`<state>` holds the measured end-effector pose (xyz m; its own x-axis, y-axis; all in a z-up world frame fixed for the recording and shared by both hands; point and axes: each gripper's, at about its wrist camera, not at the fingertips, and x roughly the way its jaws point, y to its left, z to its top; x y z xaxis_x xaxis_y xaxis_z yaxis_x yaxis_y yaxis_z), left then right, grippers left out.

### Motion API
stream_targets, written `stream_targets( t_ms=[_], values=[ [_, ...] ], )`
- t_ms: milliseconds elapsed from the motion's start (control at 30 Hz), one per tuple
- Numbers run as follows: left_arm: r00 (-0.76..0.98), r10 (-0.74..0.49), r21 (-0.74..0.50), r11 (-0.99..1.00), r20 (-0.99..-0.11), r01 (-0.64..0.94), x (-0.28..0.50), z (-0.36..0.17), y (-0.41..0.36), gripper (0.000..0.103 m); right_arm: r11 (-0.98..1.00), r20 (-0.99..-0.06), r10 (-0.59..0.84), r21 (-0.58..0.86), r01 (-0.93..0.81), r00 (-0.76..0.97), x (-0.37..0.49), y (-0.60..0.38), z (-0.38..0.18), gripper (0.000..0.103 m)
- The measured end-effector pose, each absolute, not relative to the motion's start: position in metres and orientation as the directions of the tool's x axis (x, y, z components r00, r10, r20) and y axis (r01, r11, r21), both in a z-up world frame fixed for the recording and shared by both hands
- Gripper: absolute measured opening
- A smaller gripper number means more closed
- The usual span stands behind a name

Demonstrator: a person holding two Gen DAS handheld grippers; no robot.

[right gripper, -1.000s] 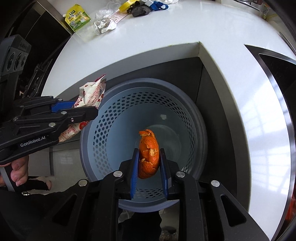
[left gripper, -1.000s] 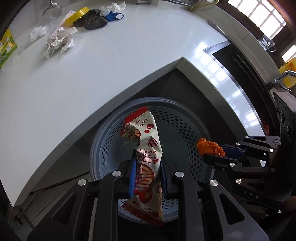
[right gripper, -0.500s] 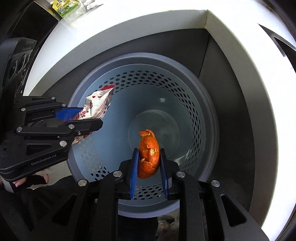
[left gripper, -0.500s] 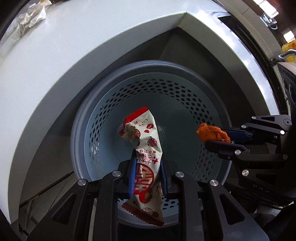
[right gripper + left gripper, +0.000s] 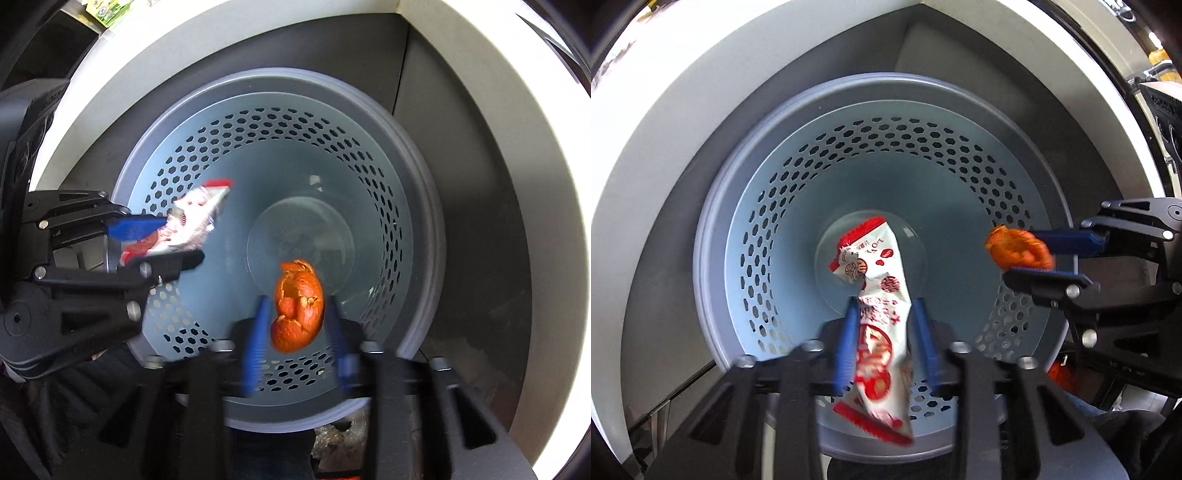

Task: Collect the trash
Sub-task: 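Open both tools to drop the wrapper and peel into the bin, then move both tools back over the countertop toward the crumpled paper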

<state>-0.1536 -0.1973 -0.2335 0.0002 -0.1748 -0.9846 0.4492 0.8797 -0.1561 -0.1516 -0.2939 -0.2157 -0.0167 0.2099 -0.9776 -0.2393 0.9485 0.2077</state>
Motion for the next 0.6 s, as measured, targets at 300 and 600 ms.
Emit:
stream_targets(
  t_ms=[300,600],
  values=[
    [0.119,-0.167,-0.105,0.907,-0.979,0.408,-0.157,-0.203,-0.175,0.085,0.947,-0.965,0.257,0.242,-0.213,0.048,-0.154,-0.299,-0.2,0.059],
    [0.336,-0.168,-0.07,0.956,-0.927,0.286,-0.148,-0.121,-0.132,0.095,0.929,-0.916,0.332,0.275,-0.25,0.224,-0.152,-0.302,-0.134,0.061]
  ],
)
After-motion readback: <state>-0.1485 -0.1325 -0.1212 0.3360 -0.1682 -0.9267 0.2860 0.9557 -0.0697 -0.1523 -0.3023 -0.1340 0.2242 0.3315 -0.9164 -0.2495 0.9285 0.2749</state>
